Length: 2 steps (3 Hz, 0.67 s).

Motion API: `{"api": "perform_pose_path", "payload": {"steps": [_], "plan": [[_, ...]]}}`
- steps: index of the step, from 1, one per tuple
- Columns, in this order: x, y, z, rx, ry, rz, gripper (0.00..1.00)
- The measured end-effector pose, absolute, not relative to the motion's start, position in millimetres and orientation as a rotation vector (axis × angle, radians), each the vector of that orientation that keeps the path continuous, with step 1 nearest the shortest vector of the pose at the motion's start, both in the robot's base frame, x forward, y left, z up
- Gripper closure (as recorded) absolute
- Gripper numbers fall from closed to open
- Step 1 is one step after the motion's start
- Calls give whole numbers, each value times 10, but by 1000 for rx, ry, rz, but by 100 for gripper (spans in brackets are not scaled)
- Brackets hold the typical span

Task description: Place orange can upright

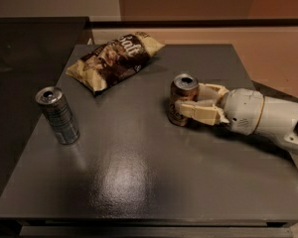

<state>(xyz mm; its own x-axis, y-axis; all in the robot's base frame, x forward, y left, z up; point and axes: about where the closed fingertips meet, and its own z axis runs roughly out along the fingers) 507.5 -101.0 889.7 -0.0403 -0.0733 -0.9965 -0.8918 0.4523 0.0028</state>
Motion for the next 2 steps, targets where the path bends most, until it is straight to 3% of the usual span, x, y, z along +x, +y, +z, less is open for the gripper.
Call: {"api": "perform_pose_path", "payload": {"steps": [1,2], "plan": [[5068,-1026,8893,-898,1474,828,13],[5062,-1041,8889,-896,1476,824,0]]}}
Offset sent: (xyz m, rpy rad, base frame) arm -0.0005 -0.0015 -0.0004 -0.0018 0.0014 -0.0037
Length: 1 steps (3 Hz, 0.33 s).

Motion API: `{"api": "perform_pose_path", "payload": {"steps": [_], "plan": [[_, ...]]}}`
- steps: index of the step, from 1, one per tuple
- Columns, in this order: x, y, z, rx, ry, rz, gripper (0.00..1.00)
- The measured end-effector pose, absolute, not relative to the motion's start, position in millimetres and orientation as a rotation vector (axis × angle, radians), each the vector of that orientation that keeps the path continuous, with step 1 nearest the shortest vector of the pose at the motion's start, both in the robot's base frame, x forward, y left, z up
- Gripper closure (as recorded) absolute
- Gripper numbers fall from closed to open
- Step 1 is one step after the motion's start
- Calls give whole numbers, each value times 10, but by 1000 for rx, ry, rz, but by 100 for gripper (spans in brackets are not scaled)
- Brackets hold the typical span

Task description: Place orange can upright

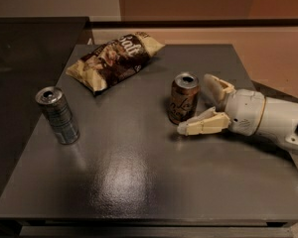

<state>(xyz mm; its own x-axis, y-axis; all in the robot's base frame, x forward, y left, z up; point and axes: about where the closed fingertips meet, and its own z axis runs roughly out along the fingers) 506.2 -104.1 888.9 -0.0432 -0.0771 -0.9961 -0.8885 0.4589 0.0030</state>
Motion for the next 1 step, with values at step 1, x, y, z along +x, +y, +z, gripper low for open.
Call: {"api": "perform_pose_path", "payload": {"steps": [1], "plan": [[5062,-1041,8889,-896,1476,824,0]]}}
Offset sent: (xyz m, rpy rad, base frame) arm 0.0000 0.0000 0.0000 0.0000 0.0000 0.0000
